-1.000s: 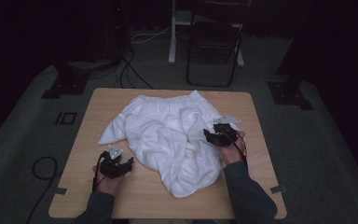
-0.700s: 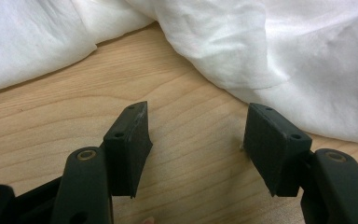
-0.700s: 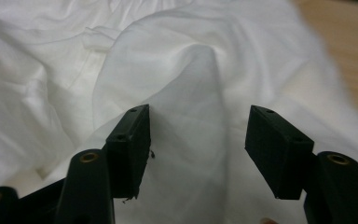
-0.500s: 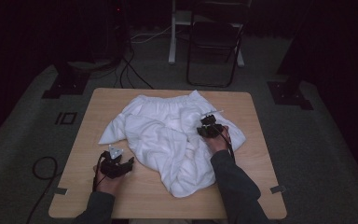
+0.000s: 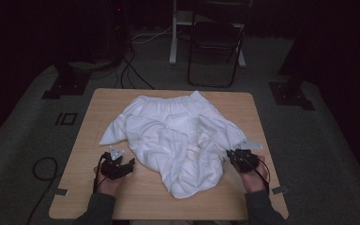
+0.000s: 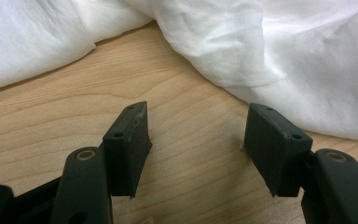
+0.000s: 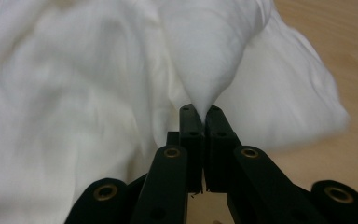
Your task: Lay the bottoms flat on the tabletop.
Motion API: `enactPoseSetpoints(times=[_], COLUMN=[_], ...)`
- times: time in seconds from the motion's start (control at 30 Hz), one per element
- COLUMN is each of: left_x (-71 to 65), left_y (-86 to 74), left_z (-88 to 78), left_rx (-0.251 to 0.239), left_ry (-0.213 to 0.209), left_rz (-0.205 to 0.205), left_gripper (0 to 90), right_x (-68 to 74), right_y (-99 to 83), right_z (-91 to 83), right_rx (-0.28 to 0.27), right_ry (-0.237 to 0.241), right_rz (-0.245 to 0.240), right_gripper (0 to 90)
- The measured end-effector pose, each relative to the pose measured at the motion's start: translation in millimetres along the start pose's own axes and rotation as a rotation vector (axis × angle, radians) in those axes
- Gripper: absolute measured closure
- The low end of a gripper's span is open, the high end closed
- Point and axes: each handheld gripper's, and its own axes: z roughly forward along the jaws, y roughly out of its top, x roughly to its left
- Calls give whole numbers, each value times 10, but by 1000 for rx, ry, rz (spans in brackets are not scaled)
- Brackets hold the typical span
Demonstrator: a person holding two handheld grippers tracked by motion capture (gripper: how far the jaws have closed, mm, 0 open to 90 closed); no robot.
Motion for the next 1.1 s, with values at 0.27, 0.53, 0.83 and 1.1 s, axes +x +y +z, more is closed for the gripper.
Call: enactPoseSetpoints(times=[0.27, 0.53, 0.83, 1.1], left_x=[0, -1, -14, -218], left_y=[0, 2, 5, 261], left_z=[0, 1, -4, -140], left_rx=[0, 1, 0, -53], left_ry=[0, 2, -7, -103], left_rz=[0, -2, -3, 45], left_gripper=[406, 405, 439, 446], right_x=[-43, -160, -256, -283], right_y=[-580, -604, -131, -291], right_z=[-515, -675, 167, 470], right_rx=[24, -53, -52, 69], right_ry=[-79, -92, -55, -62], right_rz=[34, 54, 41, 41], right_gripper=[875, 535, 471, 526])
